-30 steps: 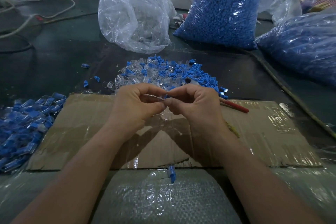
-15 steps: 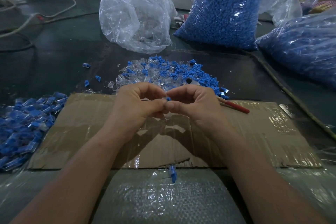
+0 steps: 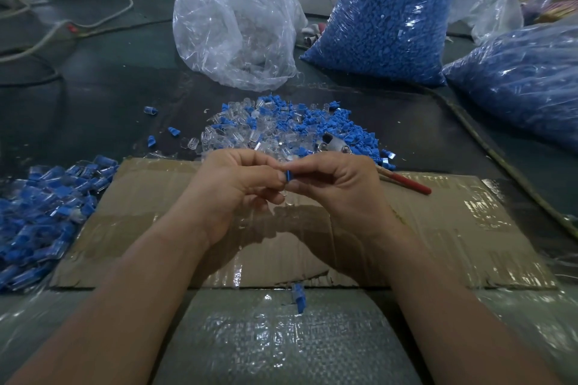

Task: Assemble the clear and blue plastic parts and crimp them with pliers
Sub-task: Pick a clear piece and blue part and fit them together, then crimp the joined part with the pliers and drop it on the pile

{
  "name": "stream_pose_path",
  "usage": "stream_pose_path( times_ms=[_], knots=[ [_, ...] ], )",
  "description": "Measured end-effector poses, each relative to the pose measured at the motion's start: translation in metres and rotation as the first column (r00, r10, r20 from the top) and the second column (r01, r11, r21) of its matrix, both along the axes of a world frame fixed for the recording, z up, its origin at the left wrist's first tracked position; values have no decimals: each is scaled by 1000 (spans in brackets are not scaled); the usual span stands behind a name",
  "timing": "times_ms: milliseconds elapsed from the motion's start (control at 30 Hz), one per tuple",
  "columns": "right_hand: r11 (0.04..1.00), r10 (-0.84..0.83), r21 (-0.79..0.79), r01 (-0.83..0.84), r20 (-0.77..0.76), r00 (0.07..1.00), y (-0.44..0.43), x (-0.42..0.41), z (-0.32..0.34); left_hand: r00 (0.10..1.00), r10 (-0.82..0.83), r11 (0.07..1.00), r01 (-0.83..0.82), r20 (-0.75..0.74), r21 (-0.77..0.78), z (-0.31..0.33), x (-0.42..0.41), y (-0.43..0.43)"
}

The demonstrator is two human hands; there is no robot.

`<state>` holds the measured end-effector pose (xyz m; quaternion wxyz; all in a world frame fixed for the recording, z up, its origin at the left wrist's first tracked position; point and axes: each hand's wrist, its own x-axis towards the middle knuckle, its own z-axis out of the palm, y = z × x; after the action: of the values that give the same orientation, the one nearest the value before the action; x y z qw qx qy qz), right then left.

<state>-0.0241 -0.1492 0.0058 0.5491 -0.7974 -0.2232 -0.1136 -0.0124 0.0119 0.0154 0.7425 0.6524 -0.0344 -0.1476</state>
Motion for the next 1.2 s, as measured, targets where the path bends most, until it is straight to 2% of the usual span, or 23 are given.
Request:
stream_pose_path(
  times_ms=[267,367,433,533,600,700,767,933,1000,1100,1200],
  knots=[
    [999,-18,-35,19,29,999,0,1,0,1000,-24,1000,24,-6,-13,-4,3,0],
    [998,-32,-60,28,-61,998,-1,0,3,1000,-7,999,6,-9,-41,-4,2,-2],
    [981,-155,-138,136,-138,978,-7,1,7,1000,12,997,-14,-19,-73,-3,2,-2],
    [866,-438,-311,392,-92,894,-28,9,14,999,42,994,-45,-26,-101,-2,2,-3],
    [759,-557,-474,447,-117,822,-44,14,15,998,49,993,-51,-28,-105,-2,2,-3],
    [642,-623,-692,330,-220,750,-60,16,14,998,49,994,-52,-27,-99,-2,3,-2],
    [604,-622,-762,236,-265,737,-64,17,13,998,49,993,-52,-29,-103,-3,4,-1],
    [577,-624,-797,179,-289,726,-64,19,11,998,57,993,-59,-27,-98,-6,7,0],
    [569,-641,-797,202,-276,716,-64,20,10,998,54,993,-57,-24,-100,-7,7,0],
    [606,-644,-759,238,-291,708,-62,23,11,999,42,994,-44,-21,-104,-9,8,2],
    [603,-653,-731,319,-224,723,-60,21,13,999,34,993,-36,-12,-111,-10,8,2]
  ],
)
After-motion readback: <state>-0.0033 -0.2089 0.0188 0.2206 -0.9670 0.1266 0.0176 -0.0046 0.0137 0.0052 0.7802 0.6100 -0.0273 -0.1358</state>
